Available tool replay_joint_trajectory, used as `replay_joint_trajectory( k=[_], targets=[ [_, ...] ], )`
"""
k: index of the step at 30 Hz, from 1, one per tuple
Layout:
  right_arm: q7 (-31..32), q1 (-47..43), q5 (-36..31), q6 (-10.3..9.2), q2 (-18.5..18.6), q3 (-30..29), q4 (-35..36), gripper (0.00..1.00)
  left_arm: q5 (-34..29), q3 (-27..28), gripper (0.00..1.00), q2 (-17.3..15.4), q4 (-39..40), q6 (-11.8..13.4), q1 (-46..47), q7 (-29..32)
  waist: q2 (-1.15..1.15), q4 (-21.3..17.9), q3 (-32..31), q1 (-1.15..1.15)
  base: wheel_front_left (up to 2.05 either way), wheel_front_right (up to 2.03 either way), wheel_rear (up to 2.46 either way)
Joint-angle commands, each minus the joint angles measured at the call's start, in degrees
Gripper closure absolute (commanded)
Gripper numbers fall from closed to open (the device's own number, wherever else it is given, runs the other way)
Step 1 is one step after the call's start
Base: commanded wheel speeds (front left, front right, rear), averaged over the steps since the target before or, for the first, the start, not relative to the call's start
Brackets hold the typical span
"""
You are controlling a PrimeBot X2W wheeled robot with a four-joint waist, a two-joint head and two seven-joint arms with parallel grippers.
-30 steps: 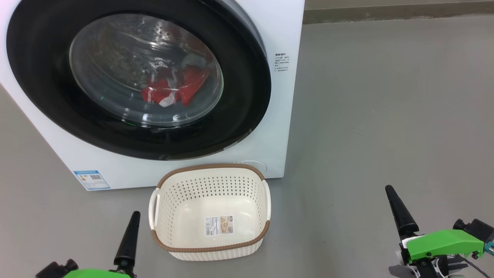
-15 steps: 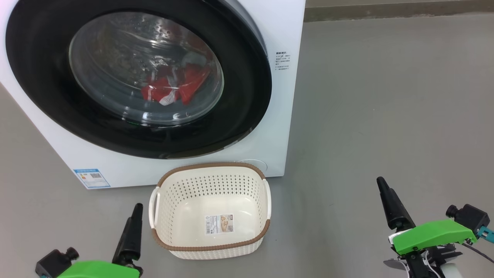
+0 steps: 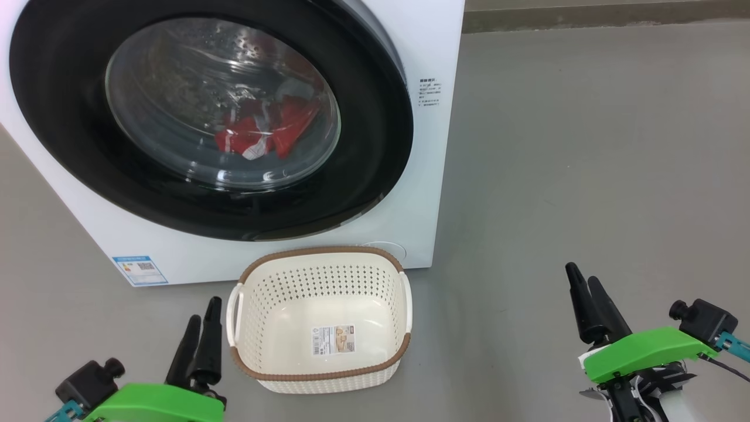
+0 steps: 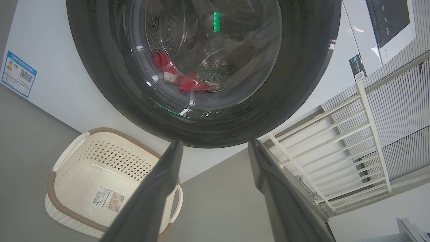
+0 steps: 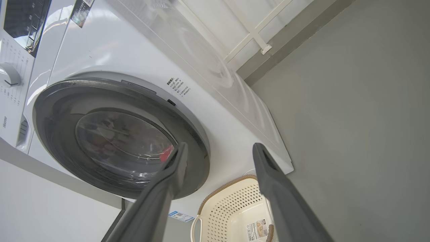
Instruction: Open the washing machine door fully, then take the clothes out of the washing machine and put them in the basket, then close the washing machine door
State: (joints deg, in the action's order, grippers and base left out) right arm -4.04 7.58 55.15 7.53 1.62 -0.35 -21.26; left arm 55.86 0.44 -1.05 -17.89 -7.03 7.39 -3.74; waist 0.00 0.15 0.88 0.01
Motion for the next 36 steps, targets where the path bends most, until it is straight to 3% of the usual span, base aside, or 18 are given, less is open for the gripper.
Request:
replay_joint_trajectory(
  k=[1, 36],
  targets=[
    [-0.68, 3.45, -2.05, -0.02, 0.70, 1.11, 1.20, 0.00, -2.13, 0.76, 0.00, -1.01, 1.12, -0.25, 2.96, -0.98, 0.00, 0.00, 0.01, -0.01, 0.00, 0.00, 0.00],
    [-6.41, 6.45, -27.10, -0.03, 1.01, 4.17, 1.97, 0.00, -28.86, -1.06, 0.00, -1.47, 0.31, 1.19, 6.12, -6.71, 0.00, -0.03, -0.82, -0.01, 0.00, 0.00, 0.00]
  ],
)
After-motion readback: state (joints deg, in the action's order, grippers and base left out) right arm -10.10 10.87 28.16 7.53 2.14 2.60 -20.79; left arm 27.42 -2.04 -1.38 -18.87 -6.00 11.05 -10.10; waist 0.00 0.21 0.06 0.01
